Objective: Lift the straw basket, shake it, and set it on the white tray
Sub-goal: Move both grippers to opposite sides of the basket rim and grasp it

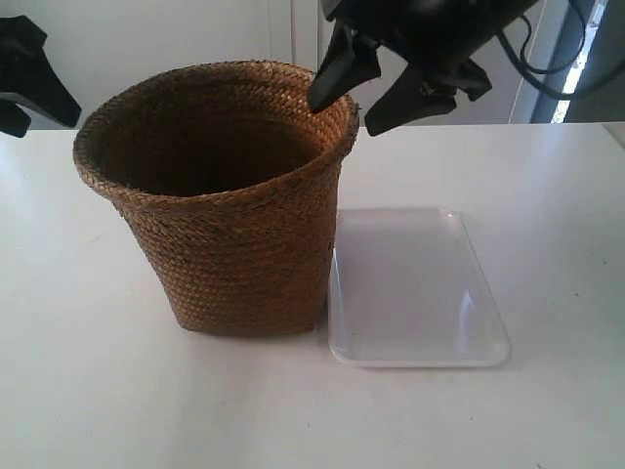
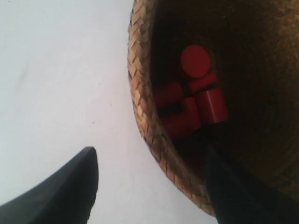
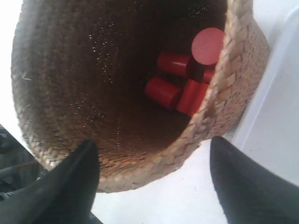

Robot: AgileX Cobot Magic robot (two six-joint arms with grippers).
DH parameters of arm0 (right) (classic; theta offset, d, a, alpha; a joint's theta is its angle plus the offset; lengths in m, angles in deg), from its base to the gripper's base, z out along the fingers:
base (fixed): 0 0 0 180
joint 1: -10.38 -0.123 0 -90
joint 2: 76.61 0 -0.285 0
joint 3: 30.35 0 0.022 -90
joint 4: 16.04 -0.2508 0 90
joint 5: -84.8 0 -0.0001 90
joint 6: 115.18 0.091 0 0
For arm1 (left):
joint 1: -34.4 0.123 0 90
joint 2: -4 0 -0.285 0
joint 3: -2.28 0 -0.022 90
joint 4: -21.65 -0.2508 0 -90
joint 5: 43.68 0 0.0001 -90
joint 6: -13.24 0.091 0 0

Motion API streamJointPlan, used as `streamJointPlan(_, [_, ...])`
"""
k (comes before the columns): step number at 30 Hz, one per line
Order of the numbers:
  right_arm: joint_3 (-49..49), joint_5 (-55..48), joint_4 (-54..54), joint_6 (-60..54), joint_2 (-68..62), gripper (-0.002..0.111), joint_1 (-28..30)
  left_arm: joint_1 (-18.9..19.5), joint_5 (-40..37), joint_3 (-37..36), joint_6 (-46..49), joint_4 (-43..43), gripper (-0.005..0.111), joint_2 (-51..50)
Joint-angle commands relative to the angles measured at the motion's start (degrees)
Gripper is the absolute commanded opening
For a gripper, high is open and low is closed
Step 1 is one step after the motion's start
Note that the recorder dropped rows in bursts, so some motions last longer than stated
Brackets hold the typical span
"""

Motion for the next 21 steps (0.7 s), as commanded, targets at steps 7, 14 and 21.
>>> streamJointPlan(7, [0.39,3.52,0.87,-0.34,-2.63,0.064,0.00,-0.40,2.17,0.14,-0.22,4.59,0.069,-2.76])
streamJointPlan(14, [0.39,6.75,1.24,-0.34,-5.98,0.064,0.00,-0.40,4.39,0.14,-0.07,7.10,0.069,-6.42])
streamJointPlan(21, [0.39,11.36,1.14,-0.34,-9.88,0.064,0.00,-1.44,5.81,0.14,1.46,9.14,0.065,-12.47])
